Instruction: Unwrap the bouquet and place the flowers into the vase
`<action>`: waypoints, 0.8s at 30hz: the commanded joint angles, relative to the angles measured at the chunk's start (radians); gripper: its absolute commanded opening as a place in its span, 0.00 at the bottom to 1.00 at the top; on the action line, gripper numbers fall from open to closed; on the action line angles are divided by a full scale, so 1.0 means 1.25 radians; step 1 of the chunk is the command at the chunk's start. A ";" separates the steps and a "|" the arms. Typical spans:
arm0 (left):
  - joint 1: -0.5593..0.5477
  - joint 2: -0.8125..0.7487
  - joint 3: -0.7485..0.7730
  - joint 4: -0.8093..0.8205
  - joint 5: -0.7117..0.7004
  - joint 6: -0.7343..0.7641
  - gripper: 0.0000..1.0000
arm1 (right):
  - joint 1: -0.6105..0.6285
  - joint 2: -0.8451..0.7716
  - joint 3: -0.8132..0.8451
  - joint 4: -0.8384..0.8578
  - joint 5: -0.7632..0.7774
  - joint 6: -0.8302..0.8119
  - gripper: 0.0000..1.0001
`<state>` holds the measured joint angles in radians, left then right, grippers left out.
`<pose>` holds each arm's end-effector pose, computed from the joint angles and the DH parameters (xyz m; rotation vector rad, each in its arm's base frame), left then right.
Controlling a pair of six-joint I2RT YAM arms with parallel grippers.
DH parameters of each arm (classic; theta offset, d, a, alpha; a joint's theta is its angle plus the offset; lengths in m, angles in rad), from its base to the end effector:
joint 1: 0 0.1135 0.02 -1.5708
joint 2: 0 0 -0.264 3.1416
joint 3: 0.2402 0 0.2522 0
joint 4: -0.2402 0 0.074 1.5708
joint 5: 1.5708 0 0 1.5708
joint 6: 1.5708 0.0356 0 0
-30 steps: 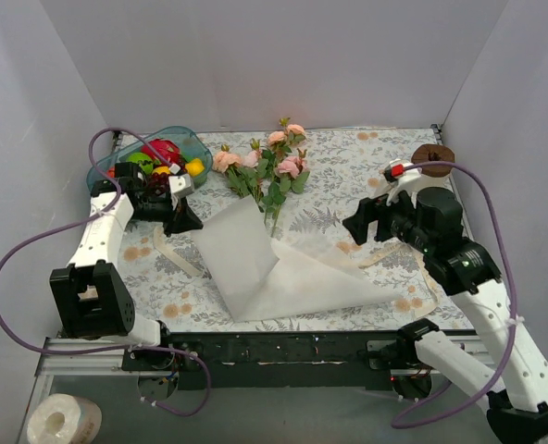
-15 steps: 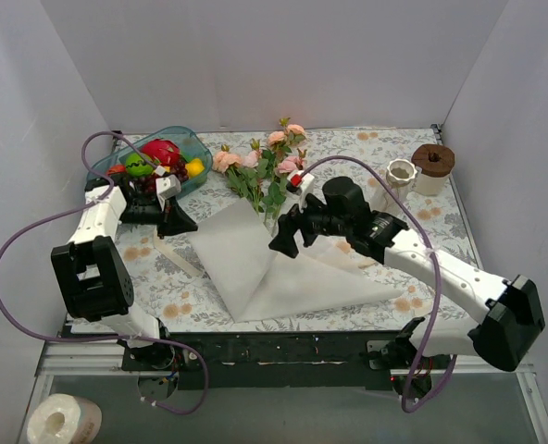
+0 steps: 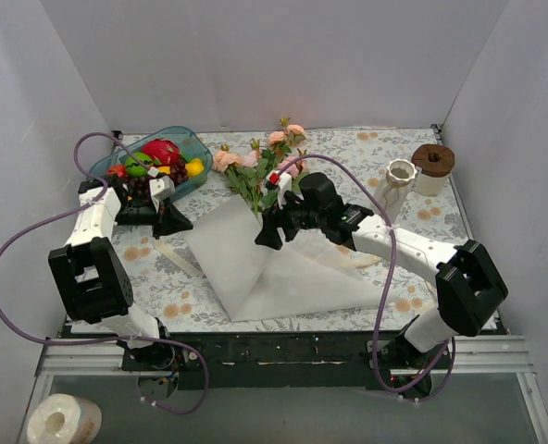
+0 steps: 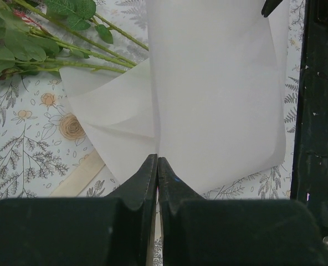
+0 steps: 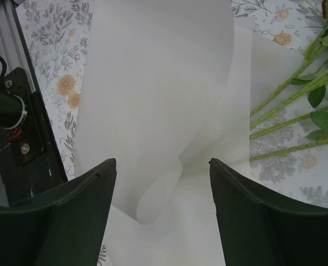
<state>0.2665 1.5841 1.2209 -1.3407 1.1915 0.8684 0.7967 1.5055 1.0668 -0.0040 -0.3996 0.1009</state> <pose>0.2617 0.0372 0.2601 0.5682 2.1726 -1.3629 0.2323 0.2575 0.2815 -0.9670 1.8789 0.9577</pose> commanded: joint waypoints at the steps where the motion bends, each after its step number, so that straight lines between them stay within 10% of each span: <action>1: 0.005 -0.031 -0.005 -0.032 0.022 0.022 0.00 | 0.000 0.020 0.046 0.077 -0.047 0.020 0.68; 9: 0.009 -0.029 -0.001 -0.032 0.032 0.024 0.00 | 0.001 0.038 0.051 0.082 -0.071 0.042 0.33; 12: 0.009 -0.030 0.007 -0.029 0.041 0.010 0.04 | 0.003 0.038 0.055 0.078 -0.064 0.046 0.01; 14: 0.010 -0.031 0.022 -0.008 0.059 -0.052 0.43 | 0.014 0.039 0.064 0.061 -0.045 0.040 0.01; 15: 0.014 -0.033 0.040 -0.010 0.069 -0.052 0.98 | 0.019 0.040 0.082 0.054 -0.040 0.030 0.01; 20: 0.035 -0.083 0.125 0.050 0.122 -0.168 0.98 | 0.051 0.064 0.145 0.012 -0.019 0.026 0.01; 24: 0.075 -0.143 0.157 0.273 0.188 -0.553 0.98 | 0.110 0.105 0.220 -0.023 0.002 0.025 0.01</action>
<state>0.3145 1.5295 1.3636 -1.2564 1.2896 0.6254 0.8719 1.5978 1.2446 -0.0040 -0.4244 0.1490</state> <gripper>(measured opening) 0.981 0.023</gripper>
